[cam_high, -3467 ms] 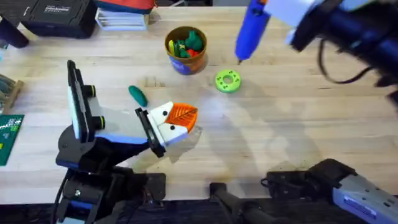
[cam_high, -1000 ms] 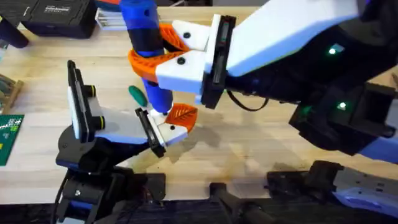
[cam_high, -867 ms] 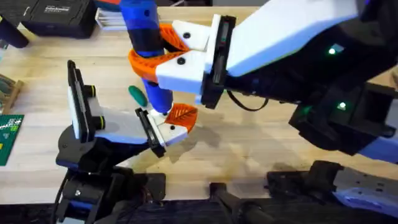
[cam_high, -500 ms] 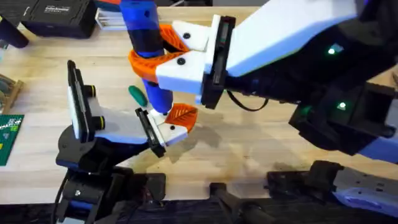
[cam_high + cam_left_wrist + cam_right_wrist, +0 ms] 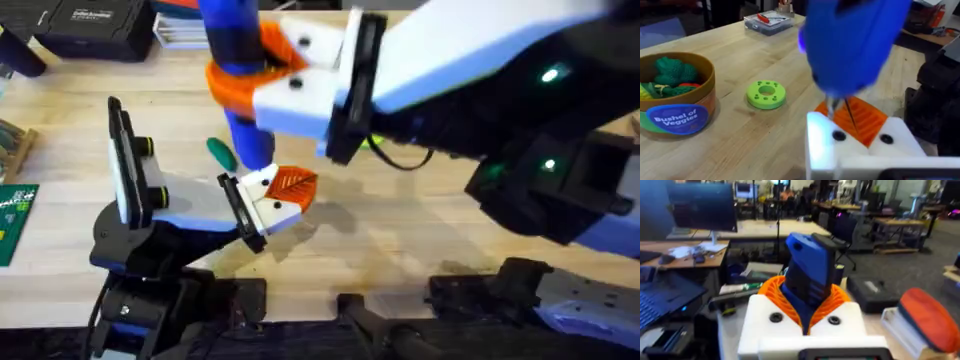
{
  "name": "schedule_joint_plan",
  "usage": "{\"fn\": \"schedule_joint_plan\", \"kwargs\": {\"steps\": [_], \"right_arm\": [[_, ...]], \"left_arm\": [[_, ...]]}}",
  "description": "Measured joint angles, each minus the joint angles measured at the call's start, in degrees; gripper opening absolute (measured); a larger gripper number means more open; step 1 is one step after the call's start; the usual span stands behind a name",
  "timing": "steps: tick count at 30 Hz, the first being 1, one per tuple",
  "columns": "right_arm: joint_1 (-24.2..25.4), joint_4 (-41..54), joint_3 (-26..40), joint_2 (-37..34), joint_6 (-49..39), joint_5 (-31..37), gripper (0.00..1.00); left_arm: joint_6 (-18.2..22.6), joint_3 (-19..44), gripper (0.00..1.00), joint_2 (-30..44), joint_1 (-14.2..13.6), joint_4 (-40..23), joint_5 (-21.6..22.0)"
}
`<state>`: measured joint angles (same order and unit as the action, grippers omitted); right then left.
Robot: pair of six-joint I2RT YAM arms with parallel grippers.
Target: Pick up the gripper from the table and insert it into the empty holder that is missing its gripper. Then pick up a screw, insert it into the mounting hole, and use the screwdriver to tighten it. Finally, clean up the table by picking up the vegetable and placing it into the bucket.
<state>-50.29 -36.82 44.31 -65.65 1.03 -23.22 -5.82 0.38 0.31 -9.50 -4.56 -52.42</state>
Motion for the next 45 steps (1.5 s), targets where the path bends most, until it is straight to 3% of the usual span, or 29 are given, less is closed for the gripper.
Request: {"fn": "schedule_joint_plan", "kwargs": {"steps": [11,16,21,27,35,43,44,45], "right_arm": [[3.68,3.91,4.44,0.22,-3.21,-1.03,0.026],[12.21,15.93,4.44,0.24,-17.87,2.29,0.026],[22.39,29.85,4.46,-0.63,-40.61,14.6,0.026],[32.4,35.76,4.46,-7.3,-61.12,24.72,0.026],[36.36,35.03,4.46,-20.16,-81.1,27.61,0.026],[37.82,35.14,4.48,-31.15,-86.39,31.39,0.026],[37.82,35.11,4.49,-31.32,-86.23,31.74,0.039],[37.82,35.04,4.52,-31.26,-85.42,32.05,0.151]], "left_arm": [[0.0,0.0,0.004,-0.02,0.0,-0.02,0.0],[0.0,0.0,0.004,-0.01,0.0,-0.02,-0.01],[0.0,0.0,0.004,-0.01,-0.02,-0.01,-0.01],[0.0,0.0,0.004,0.0,-0.02,0.0,0.0],[0.0,0.0,0.004,0.0,0.0,0.0,-0.02],[0.0,0.0,0.004,0.0,0.0,0.0,0.0],[0.0,0.0,0.004,0.0,0.0,0.0,-0.01],[0.0,0.0,0.004,0.0,-0.02,-0.01,0.0]]}}
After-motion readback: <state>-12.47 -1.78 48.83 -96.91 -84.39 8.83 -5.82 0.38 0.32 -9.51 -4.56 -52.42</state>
